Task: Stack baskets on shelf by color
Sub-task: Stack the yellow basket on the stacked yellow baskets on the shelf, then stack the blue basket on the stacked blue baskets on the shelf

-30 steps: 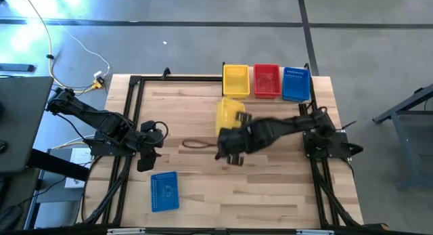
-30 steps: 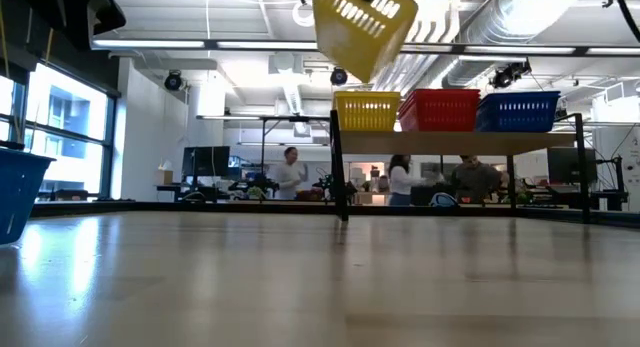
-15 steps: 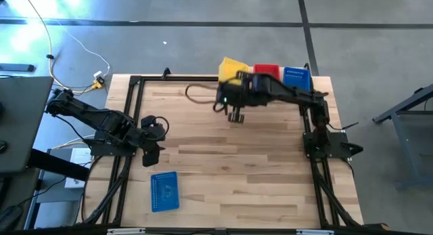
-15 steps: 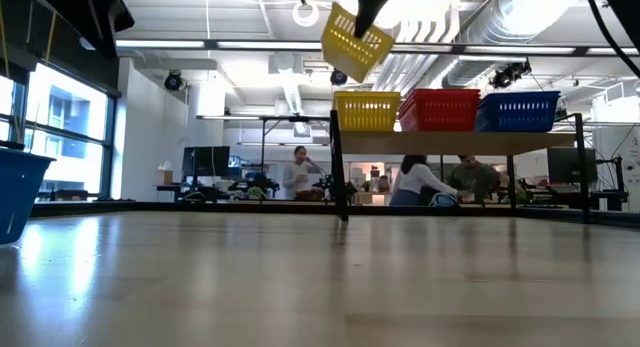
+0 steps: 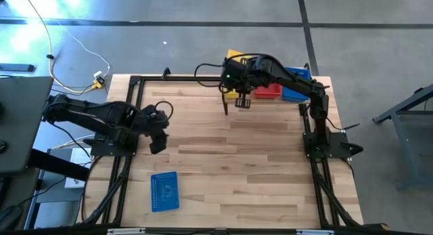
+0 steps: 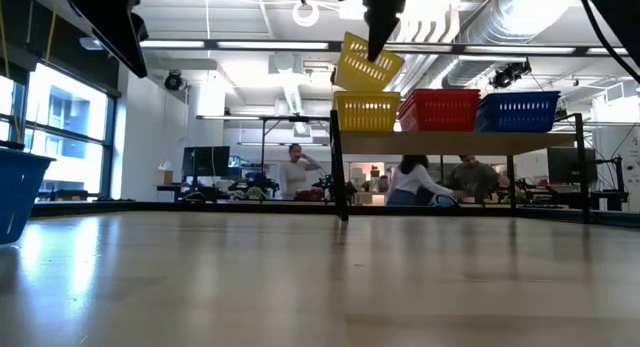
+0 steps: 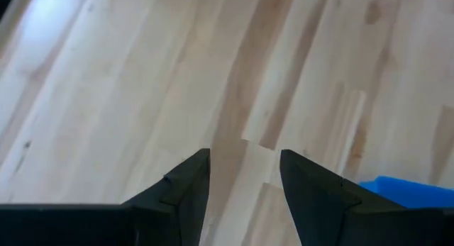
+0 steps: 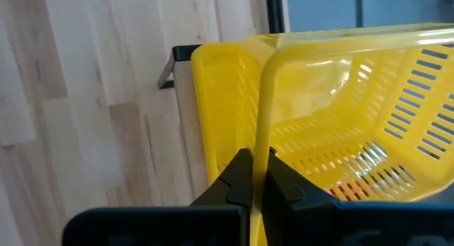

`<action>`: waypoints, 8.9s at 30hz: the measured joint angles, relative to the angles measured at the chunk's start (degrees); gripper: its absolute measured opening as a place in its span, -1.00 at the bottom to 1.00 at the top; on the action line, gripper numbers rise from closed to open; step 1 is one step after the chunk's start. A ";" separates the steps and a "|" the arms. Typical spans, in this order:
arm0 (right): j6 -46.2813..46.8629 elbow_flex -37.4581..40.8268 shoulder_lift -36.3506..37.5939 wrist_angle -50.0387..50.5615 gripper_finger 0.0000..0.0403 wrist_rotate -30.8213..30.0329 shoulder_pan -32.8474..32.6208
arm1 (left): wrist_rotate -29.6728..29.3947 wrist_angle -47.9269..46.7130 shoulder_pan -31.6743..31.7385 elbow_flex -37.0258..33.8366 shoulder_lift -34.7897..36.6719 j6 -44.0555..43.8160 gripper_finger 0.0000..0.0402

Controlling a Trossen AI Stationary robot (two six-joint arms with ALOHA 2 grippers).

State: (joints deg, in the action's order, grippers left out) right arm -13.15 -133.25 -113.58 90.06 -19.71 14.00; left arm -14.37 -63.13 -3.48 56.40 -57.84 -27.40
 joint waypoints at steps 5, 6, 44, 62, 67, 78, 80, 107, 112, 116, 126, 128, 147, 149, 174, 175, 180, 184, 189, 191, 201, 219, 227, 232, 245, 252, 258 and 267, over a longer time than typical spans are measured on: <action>0.19 0.11 -0.73 -0.02 -1.00 0.86 0.78 | 0.00 0.07 4.15 0.00 0.00 1.08 -0.20; 0.22 0.09 -0.97 -0.02 -1.00 0.84 0.79 | 0.00 0.09 4.93 0.00 0.00 1.10 -0.20; -1.92 0.37 -3.33 -0.04 -1.00 -1.30 1.73 | 1.79 0.26 16.82 0.02 -0.02 3.63 -0.20; 0.20 0.37 -3.30 -0.04 -1.00 -1.09 1.73 | 1.77 0.24 17.83 0.02 -0.02 5.14 -0.20; 0.22 0.37 -3.30 -0.04 -0.87 -1.35 1.73 | 1.79 0.24 17.83 0.02 -0.02 5.15 -0.20; 0.21 0.37 -3.23 -0.05 -0.57 -4.28 1.68 | 1.77 0.22 17.83 0.02 -0.02 6.45 -0.20; 0.23 0.16 -3.23 0.00 -0.57 -4.78 1.70 | 1.77 0.22 17.83 0.02 -0.02 6.45 -0.20; 13.40 -1.79 2.54 -0.07 -0.57 19.04 -0.54 | 15.90 -1.05 12.24 0.00 0.00 -3.97 -0.20; 18.32 -1.79 2.56 -0.06 -0.57 19.48 -3.14 | 15.89 -1.31 4.21 -2.72 0.04 -14.31 -0.20; 22.30 -1.79 2.56 -0.07 -0.57 20.07 -5.84 | 15.93 -1.31 -2.72 -5.62 0.02 -25.39 -0.20; 34.31 -1.77 2.56 -0.10 -0.57 19.34 -12.19 | 17.82 -1.13 -20.33 -8.67 0.02 -50.54 -0.20; 37.21 -1.77 2.56 -0.09 -0.57 19.31 -13.70 | 18.14 -0.59 -23.42 -8.68 0.02 -55.01 -0.20; 49.29 -0.81 2.51 -1.64 -0.57 13.75 -28.89 | 10.35 7.02 -41.72 -8.68 -7.47 -79.55 -0.20; 49.38 -0.81 2.51 -1.83 -0.57 13.43 -29.42 | 9.77 7.66 -42.15 -8.68 -9.35 -80.50 -0.20; 50.86 -0.81 2.47 -4.67 -0.57 14.05 -31.78 | 10.25 16.48 -42.76 -8.70 -25.49 -88.96 -0.21; 50.88 -0.81 2.47 -4.71 -0.57 14.35 -31.79 | 10.25 16.66 -42.76 -8.70 -25.78 -88.98 -0.22; 50.82 -0.81 2.47 -5.19 -0.57 15.89 -32.01 | 10.21 18.39 -42.24 -8.70 -27.43 -89.00 -0.37; 50.67 -0.81 2.47 -5.62 -0.57 15.94 -32.40 | 8.68 19.77 -42.22 -8.70 -28.14 -88.73 -0.57; 48.37 -0.81 2.47 -5.65 -0.57 16.18 -32.44 | 6.73 19.76 -40.84 -8.70 -28.26 -88.76 -0.85; 46.52 -0.81 2.47 -5.66 -0.57 16.16 -32.44 | 6.43 19.78 -39.99 -8.70 -28.26 -88.74 -0.95; 28.52 -0.81 2.47 -8.43 -0.57 18.31 -32.44 | 4.92 19.74 -31.18 -7.26 -27.24 -87.46 -0.98; 9.36 -0.81 2.47 -14.19 -0.35 19.13 -32.39 | -1.36 20.04 -9.47 6.66 -26.58 -63.29 -0.99; 11.68 -0.83 1.18 -16.01 -0.28 19.06 -32.39 | -1.31 19.91 -1.83 12.75 -26.58 -55.12 -0.99; 11.67 -0.83 -1.31 -15.69 -0.28 18.84 -32.39 | -0.02 19.92 1.77 16.53 -26.58 -51.08 -0.99; 13.23 -0.83 -6.41 -12.77 -0.28 12.19 -32.37 | 5.34 19.56 6.16 20.55 -26.58 -46.31 -0.99; 17.24 -0.83 -8.54 -9.42 -0.28 9.34 -32.20 | 7.96 19.71 6.20 20.55 -26.58 -45.41 -1.00; 22.57 -0.85 -9.64 -8.21 -0.38 9.22 -31.98 | 9.22 20.01 6.19 20.55 -26.58 -43.79 -1.00; 27.01 -0.83 -10.29 -7.26 -0.94 10.17 -31.78 | 9.62 19.63 6.09 20.52 -26.58 -41.06 -0.91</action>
State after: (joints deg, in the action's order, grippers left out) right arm 13.86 -134.08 -123.87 82.81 -9.54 -17.78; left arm -4.75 -43.51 2.61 76.93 -84.42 -68.46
